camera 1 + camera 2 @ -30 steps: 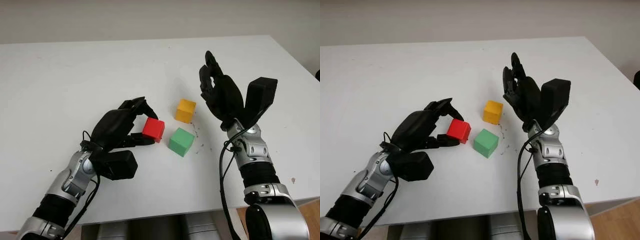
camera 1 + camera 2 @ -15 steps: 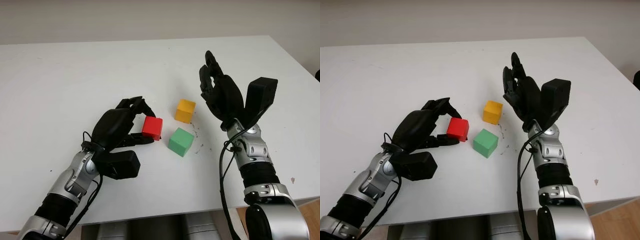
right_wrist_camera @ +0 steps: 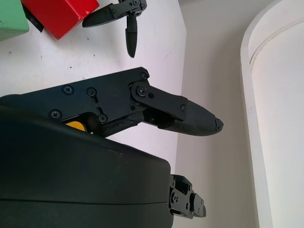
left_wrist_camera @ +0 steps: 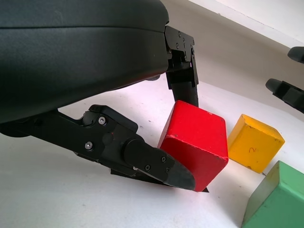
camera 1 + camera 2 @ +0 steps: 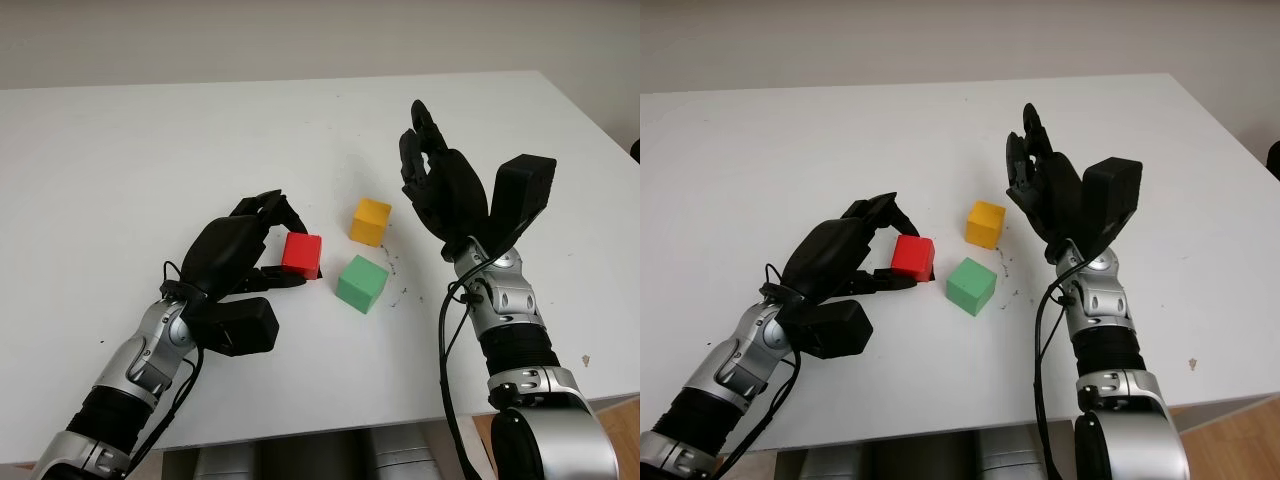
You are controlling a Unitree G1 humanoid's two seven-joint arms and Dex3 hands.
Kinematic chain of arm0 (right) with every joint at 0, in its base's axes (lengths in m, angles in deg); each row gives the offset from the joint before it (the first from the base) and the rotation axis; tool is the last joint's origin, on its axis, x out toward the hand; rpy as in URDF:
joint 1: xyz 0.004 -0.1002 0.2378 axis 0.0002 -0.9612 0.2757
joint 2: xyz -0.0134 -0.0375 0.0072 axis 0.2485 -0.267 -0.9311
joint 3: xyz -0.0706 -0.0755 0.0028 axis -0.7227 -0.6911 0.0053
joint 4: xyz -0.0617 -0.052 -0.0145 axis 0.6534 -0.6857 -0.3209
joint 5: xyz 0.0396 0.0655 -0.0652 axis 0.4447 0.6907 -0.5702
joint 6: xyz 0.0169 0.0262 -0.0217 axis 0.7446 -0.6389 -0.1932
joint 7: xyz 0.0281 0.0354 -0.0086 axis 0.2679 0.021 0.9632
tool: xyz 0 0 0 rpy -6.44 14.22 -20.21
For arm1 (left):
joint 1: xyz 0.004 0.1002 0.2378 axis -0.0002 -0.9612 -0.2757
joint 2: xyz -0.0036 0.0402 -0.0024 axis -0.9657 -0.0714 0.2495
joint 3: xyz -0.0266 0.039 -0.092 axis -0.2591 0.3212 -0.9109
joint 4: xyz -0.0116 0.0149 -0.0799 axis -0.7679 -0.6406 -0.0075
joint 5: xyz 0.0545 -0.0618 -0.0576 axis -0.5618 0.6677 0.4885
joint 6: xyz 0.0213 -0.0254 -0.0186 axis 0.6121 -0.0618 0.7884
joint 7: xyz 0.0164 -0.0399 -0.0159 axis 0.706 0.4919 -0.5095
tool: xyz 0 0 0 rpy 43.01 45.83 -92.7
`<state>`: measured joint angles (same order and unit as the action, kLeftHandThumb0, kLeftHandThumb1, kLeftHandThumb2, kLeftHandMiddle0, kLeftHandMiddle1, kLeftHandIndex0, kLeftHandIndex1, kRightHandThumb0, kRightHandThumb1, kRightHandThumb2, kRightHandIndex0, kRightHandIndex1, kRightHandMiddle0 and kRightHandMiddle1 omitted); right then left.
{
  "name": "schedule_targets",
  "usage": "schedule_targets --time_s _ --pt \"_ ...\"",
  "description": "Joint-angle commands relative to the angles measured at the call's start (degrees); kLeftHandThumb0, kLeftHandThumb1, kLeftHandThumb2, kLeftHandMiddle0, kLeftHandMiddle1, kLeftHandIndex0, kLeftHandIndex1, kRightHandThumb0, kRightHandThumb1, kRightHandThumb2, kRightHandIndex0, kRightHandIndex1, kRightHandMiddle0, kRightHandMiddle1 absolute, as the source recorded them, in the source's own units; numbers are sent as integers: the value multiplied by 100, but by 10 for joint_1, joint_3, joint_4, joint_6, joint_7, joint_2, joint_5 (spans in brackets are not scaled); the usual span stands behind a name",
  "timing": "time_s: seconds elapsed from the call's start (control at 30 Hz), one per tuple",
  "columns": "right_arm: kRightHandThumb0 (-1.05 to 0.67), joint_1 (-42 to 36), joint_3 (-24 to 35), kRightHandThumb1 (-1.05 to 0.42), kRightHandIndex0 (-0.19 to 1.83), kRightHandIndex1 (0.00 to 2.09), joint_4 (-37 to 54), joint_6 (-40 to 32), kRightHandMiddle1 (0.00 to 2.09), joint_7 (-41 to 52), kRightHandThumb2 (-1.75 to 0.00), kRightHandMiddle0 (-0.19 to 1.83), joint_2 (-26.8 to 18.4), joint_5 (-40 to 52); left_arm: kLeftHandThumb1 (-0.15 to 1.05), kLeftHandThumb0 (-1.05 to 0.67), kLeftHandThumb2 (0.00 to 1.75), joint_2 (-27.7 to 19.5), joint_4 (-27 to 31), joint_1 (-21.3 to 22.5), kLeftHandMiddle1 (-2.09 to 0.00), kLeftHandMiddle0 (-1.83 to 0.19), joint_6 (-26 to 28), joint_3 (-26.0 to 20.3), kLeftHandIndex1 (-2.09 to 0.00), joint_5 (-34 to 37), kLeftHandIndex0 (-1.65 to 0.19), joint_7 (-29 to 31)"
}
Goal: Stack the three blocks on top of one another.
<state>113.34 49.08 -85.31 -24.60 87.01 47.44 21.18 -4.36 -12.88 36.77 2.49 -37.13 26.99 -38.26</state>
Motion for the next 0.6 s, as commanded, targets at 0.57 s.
schedule_targets --time_s 0.57 --pt "-58 2 3 -105 -19 0 1 5 0 3 -71 -19 -2 3 105 -41 16 -5 13 -10 -27 -3 18 2 -201 -12 -11 -10"
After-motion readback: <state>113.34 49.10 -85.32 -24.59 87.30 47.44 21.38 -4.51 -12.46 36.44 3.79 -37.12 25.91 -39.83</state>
